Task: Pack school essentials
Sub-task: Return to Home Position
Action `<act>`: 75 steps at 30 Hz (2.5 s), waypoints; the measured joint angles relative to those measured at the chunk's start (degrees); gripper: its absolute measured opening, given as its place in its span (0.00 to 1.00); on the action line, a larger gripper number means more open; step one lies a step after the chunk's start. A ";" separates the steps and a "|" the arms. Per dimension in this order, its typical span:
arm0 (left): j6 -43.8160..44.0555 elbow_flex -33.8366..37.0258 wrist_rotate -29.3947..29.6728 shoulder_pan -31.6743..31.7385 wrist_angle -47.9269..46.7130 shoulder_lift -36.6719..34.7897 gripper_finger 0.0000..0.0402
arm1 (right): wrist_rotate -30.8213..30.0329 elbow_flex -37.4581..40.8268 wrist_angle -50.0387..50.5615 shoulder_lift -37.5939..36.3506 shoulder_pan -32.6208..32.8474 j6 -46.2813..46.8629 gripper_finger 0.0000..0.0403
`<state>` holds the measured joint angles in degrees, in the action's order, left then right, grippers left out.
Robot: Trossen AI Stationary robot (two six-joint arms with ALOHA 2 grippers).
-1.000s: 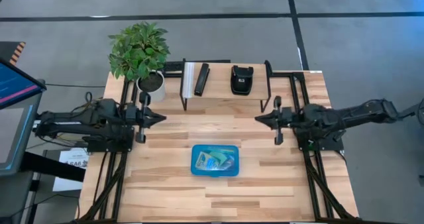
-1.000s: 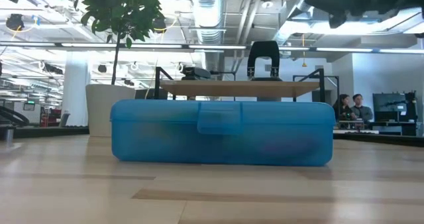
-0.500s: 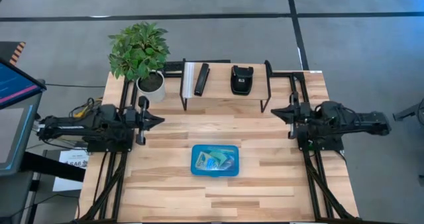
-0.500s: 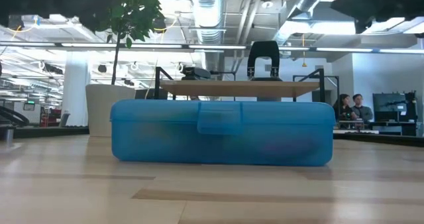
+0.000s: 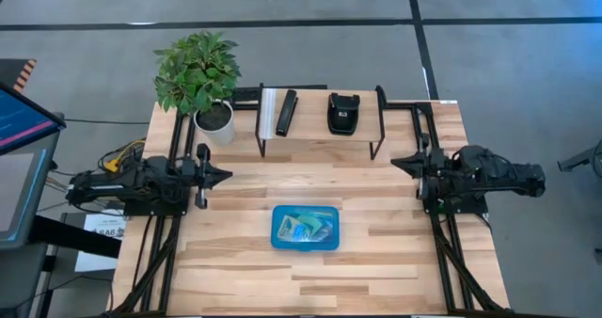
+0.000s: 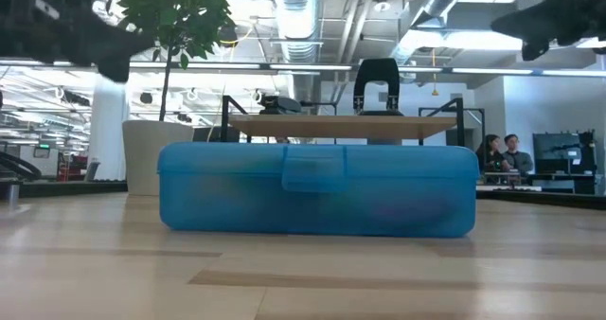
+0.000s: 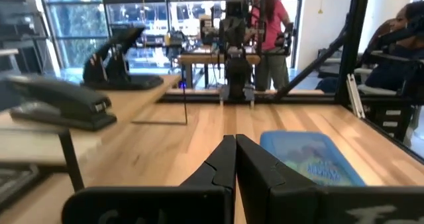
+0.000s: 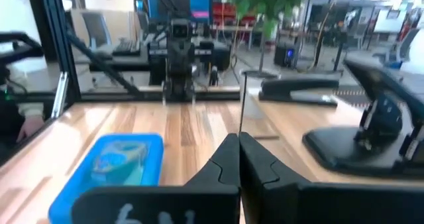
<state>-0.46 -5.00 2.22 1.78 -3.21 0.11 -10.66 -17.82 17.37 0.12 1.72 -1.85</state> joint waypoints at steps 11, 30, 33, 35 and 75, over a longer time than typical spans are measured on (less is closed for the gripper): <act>2.29 3.43 -2.59 0.02 2.51 0.12 0.00 | -3.81 3.18 -1.98 0.03 0.00 0.30 0.02; 3.16 3.39 4.17 0.04 2.72 0.14 0.00 | -6.58 8.57 -4.56 0.04 0.01 4.26 0.03; 2.82 3.39 4.19 0.04 2.72 0.14 0.00 | -12.14 8.57 -4.59 0.02 0.00 8.21 0.03; 3.23 3.39 4.21 0.04 2.72 0.14 0.00 | -14.92 8.57 -4.55 0.04 0.00 9.78 0.03; 3.17 3.39 4.23 0.04 2.65 0.14 0.00 | -16.63 8.48 -4.46 0.02 0.00 9.84 0.06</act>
<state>2.71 -1.61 6.46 1.83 -0.56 0.25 -27.29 -9.34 12.91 0.14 1.72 7.99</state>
